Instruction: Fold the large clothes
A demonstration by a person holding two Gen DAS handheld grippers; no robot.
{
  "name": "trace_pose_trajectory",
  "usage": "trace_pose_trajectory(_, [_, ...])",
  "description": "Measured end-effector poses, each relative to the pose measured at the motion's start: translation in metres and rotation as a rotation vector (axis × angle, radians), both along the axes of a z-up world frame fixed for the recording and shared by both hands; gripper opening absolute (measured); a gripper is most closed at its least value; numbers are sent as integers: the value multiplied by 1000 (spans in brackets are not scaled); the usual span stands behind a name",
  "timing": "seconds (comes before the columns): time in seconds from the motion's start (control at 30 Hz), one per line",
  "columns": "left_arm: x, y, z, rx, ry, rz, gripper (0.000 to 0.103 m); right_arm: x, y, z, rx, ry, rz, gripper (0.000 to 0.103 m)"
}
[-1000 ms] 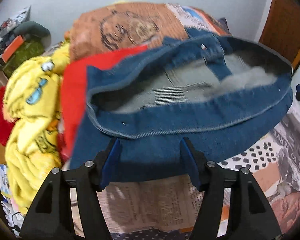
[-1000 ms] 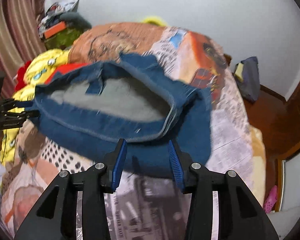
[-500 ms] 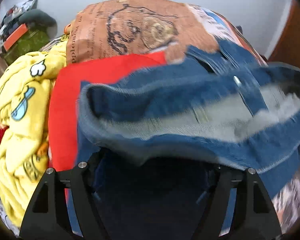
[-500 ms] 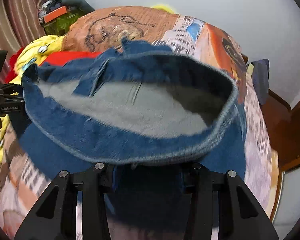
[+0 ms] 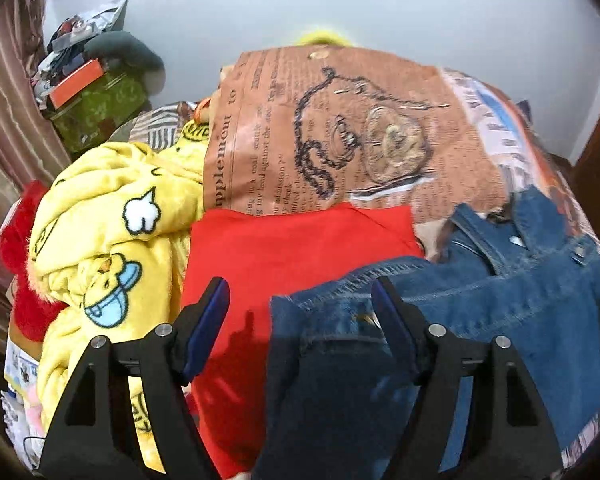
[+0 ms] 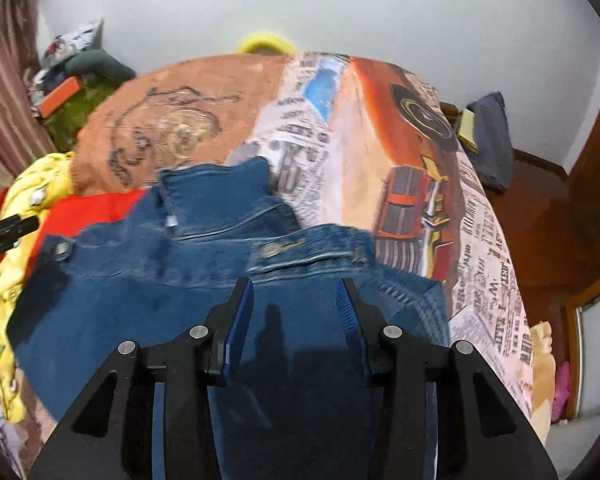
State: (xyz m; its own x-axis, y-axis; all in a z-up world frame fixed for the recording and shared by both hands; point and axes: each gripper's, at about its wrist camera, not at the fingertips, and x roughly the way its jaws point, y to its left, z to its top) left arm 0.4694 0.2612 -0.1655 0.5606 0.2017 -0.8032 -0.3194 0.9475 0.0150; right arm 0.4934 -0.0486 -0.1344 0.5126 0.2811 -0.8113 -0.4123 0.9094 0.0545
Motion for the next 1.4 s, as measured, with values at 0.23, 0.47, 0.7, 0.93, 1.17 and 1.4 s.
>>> trace_pose_trajectory(0.23, [-35,-53,5,-1,-8,-152,73,-54,36,14,40,-18,169,40])
trace_pose_trajectory(0.47, [-48,-112,-19,-59,33,-298,73,-86,78,-8,12,12,298,42])
trace_pose_trajectory(0.7, [-61,-118,-60,-97,61,-241,87,-94,67,-39,-93,14,273,60])
trace_pose_trajectory(0.93, [-89,-93,-61,-74,43,-158,90,-94,33,-32,-166,-28,179,71])
trace_pose_trajectory(1.17, [-119,-67,-62,-15,51,-76,90,-88,-17,-26,-131,-24,46,73])
trace_pose_trajectory(1.4, [-149,-34,-67,-112,31,48,91,-92,-51,-23,-137,-41,-32,73])
